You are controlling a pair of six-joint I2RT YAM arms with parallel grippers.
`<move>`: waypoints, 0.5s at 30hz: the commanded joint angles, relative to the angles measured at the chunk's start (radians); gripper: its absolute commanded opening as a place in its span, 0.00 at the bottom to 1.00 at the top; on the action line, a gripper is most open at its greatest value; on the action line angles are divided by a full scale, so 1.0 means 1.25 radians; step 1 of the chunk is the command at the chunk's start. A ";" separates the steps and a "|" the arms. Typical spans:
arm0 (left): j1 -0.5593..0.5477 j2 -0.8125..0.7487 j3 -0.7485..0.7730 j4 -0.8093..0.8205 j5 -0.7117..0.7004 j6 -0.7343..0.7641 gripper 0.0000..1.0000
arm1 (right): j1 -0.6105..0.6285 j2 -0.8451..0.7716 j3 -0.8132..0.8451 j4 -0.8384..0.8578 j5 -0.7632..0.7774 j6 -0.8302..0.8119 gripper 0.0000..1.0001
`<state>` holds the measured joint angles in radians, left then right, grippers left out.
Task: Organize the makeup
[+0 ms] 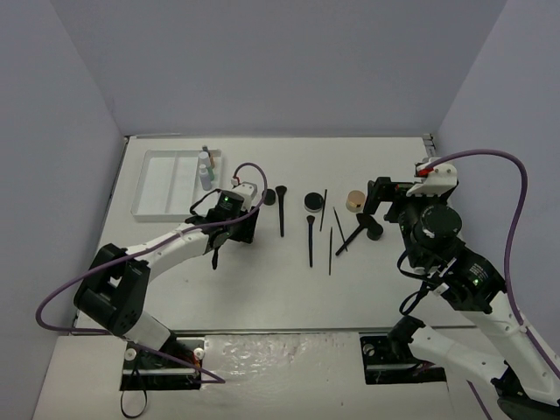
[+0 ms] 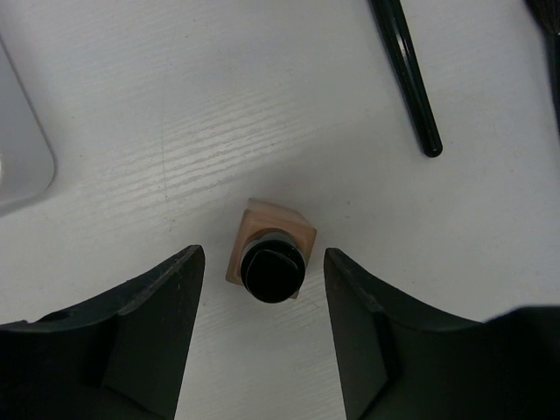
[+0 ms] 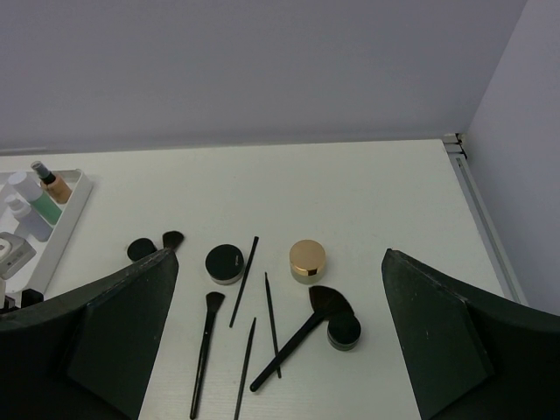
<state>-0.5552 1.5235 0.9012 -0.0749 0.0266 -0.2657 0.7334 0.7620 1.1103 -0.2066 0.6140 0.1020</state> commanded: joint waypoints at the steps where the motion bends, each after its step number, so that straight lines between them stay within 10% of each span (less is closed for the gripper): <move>1: -0.003 -0.005 0.043 0.046 0.017 0.006 0.43 | -0.003 0.012 0.009 0.043 0.027 -0.011 1.00; 15: 0.043 -0.083 0.123 -0.052 -0.056 -0.006 0.02 | -0.004 0.024 0.023 0.043 0.020 -0.024 1.00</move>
<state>-0.5475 1.5147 0.9195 -0.1151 0.0224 -0.2657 0.7334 0.7738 1.1103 -0.2066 0.6144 0.0913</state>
